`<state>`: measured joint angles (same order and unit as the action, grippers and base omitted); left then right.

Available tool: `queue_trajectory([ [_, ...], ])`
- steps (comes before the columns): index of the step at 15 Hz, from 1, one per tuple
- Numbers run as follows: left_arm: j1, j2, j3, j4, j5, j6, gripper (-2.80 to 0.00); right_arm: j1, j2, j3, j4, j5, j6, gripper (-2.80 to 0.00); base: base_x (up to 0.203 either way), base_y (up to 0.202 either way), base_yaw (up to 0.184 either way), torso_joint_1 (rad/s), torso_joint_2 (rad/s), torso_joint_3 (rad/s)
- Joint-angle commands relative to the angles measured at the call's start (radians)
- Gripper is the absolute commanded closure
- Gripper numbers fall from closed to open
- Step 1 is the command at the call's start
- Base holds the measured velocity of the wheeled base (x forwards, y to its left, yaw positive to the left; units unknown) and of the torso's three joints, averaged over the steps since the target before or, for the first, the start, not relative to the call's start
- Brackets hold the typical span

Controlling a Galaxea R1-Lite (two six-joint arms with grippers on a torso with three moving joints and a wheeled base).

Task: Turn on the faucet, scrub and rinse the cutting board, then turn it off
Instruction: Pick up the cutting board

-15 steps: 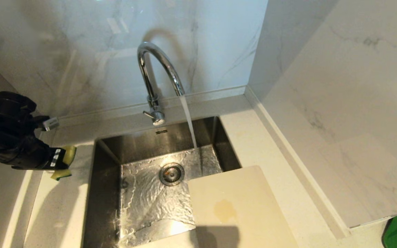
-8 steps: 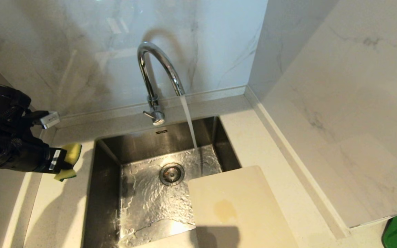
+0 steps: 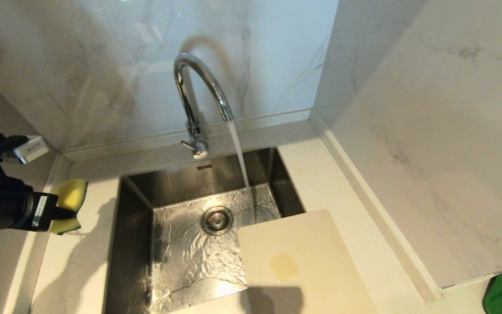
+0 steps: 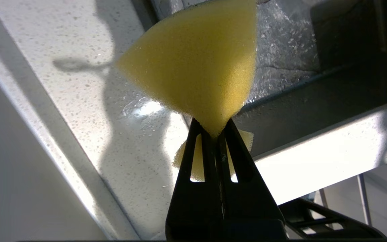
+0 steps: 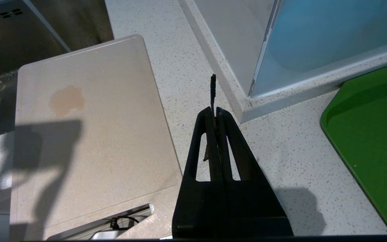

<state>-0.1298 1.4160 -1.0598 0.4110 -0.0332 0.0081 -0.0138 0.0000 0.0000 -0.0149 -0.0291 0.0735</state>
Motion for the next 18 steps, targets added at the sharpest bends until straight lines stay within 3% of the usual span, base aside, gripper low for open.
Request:
queue_trajectory([
  [1,-0.001,-0.134,0.112,-0.056,0.001,0.014,0.00,0.000,-0.002,0.002,0.000,0.000,0.000,0.00,0.000,0.000,0.000,0.000,0.00,0.000],
  [6,-0.009,-0.294,0.382,-0.282,-0.001,0.092,0.00,0.000,-0.002,0.002,0.000,0.000,0.000,0.00,0.000,0.000,0.000,0.000,0.00,0.000],
  [18,-0.022,-0.719,0.787,-0.332,-0.060,0.104,0.00,0.000,-0.002,0.002,0.000,0.000,0.000,0.00,0.000,0.000,0.000,0.000,0.00,0.000],
])
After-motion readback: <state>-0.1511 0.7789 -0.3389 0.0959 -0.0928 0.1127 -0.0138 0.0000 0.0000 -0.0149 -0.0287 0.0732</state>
